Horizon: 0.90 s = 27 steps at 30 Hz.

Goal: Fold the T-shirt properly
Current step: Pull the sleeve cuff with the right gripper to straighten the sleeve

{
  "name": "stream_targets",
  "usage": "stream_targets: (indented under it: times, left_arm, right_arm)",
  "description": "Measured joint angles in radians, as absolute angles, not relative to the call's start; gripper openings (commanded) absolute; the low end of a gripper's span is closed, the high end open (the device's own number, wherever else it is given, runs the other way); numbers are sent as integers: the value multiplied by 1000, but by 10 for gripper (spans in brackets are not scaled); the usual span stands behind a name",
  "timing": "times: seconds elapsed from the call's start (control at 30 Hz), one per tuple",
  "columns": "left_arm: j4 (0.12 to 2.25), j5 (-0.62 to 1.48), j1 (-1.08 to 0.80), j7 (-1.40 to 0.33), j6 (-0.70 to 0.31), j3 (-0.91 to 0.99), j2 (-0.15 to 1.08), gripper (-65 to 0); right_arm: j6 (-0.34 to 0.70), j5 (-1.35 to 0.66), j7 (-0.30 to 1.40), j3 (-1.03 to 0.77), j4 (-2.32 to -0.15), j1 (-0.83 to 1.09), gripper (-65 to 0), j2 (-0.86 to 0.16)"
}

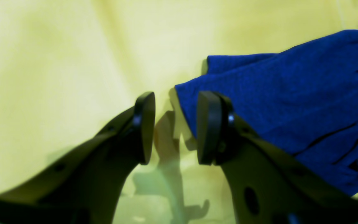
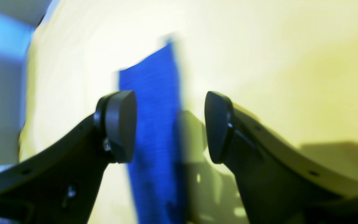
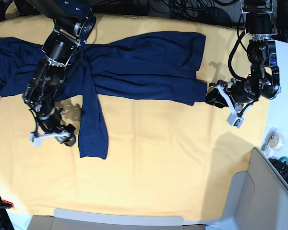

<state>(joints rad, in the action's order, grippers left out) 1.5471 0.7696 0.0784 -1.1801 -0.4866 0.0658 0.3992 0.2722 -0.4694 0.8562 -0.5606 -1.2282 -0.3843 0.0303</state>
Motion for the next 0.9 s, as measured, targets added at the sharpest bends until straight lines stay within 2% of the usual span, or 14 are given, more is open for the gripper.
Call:
stream_targets:
  times: [0.13, 0.57, 0.9]
  left_arm:
    - [1525, 770, 100, -1174, -487, 66, 400, -429]
    - [1503, 770, 94, -1176, -487, 65, 400, -429]
    - [1503, 770, 94, -1174, -487, 65, 399, -429]
  right_arm:
    - [273, -470, 853, -626, -1226, -387, -326, 33]
    - [284, -470, 854, -623, -1077, -449, -325, 39]
    - [283, -470, 807, -485, -1077, -447, -325, 67]
